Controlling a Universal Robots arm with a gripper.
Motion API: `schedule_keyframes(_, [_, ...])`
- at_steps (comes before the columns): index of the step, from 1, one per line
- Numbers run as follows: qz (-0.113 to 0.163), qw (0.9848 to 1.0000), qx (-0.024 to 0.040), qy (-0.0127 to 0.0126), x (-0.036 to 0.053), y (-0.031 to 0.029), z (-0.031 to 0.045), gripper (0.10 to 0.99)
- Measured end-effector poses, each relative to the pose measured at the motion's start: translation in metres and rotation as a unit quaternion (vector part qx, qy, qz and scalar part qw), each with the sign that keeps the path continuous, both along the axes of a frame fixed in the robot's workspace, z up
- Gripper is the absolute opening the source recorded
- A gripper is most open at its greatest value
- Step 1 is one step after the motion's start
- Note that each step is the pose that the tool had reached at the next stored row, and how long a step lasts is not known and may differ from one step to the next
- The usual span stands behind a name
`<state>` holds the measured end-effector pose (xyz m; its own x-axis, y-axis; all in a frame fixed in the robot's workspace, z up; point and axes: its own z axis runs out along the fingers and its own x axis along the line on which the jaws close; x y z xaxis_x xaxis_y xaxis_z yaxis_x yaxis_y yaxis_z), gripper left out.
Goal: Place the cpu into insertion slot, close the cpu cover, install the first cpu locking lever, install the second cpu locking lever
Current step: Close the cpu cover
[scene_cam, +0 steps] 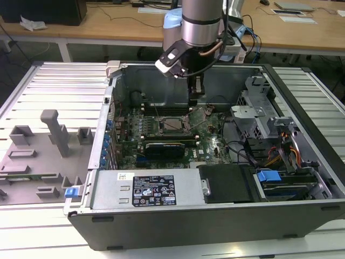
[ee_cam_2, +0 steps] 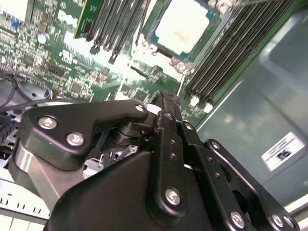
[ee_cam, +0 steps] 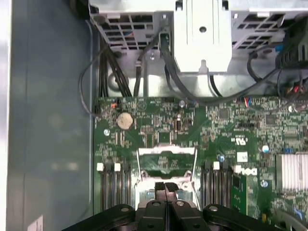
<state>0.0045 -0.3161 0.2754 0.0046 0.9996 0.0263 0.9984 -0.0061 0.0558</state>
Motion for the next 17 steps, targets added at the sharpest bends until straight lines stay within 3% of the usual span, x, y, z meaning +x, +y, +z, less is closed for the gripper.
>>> schedule_keyframes(11, [0.000, 1.0000, 0.0000, 0.0018, 0.0325, 0.0000, -0.0005, 0.106])
schedule_keyframes(13, [0.000, 1.0000, 0.0000, 0.0031, 0.0443, 0.0001, -0.0010, 0.106])
schedule_keyframes(17, [0.000, 1.0000, 0.0000, 0.0057, 0.0520, 0.0000, -0.0091, 0.106])
